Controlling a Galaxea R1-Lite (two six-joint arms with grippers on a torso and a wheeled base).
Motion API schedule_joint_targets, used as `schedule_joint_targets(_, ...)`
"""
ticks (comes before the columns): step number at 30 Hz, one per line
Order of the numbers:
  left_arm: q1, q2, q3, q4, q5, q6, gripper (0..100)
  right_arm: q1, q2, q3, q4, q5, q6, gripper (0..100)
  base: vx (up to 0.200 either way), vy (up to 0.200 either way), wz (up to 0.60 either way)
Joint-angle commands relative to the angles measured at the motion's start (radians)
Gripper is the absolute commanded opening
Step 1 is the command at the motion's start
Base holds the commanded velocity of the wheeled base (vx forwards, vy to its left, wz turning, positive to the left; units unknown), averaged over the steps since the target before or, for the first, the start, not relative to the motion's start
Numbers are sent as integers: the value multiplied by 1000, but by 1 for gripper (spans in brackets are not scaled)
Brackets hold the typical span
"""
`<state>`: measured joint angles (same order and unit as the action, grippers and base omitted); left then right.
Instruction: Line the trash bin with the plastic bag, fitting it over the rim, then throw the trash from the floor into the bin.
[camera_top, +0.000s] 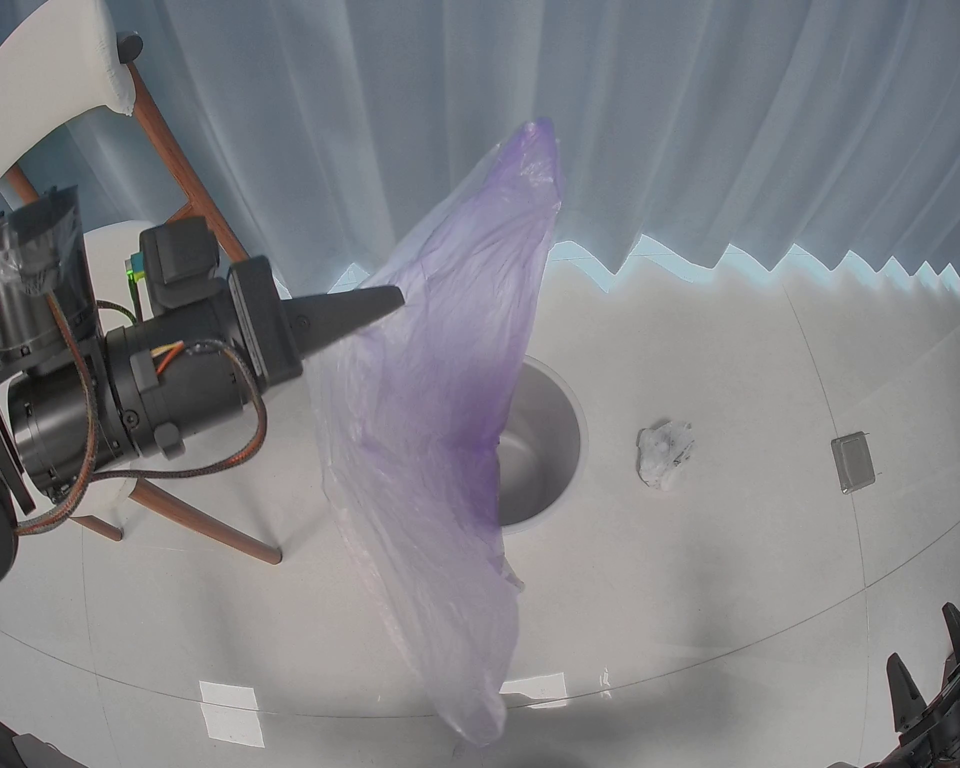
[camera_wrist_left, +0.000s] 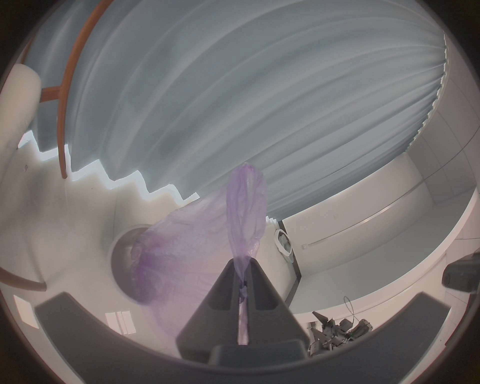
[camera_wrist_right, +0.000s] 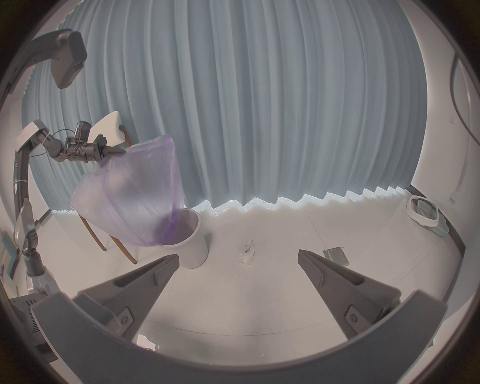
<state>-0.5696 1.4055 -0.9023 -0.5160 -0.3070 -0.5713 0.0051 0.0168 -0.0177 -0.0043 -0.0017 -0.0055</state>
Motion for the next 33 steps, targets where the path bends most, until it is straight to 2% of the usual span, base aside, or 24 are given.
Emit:
schedule_joint_targets(1,13,23,28,-1,0,4,0,-1,-17,18,0,0,-1,100,0,0,0)
schedule_joint_targets(4,33,43,28,-3,0,22,0,-1,-17,18,0,0,-1,100,0,0,0)
schedule_joint_targets(9,66,95,43,-6,0,162,0,-1,-17,18,0,0,-1,100,0,0,0)
schedule_joint_targets(11,76,112,42,-15,-1,188,0,-1,-17,18,0,0,-1,100,0,0,0)
schedule_joint_targets(21,93,176,-15,-19,-1,183,0,-1,-17,18,0,0,1,100,0,0,0)
schedule_joint_targets(25,89,182,-35,1,-11,172,0,-1,-17,18,0,0,4,100,200,0,0)
schedule_joint_targets(29,91,179,-73,79,-47,172,0,-1,-17,18,0,0,4,100,200,0,0)
schedule_joint_targets(33,91,179,-84,88,-46,172,0,-1,-17,18,0,-1,4,100,200,0,0)
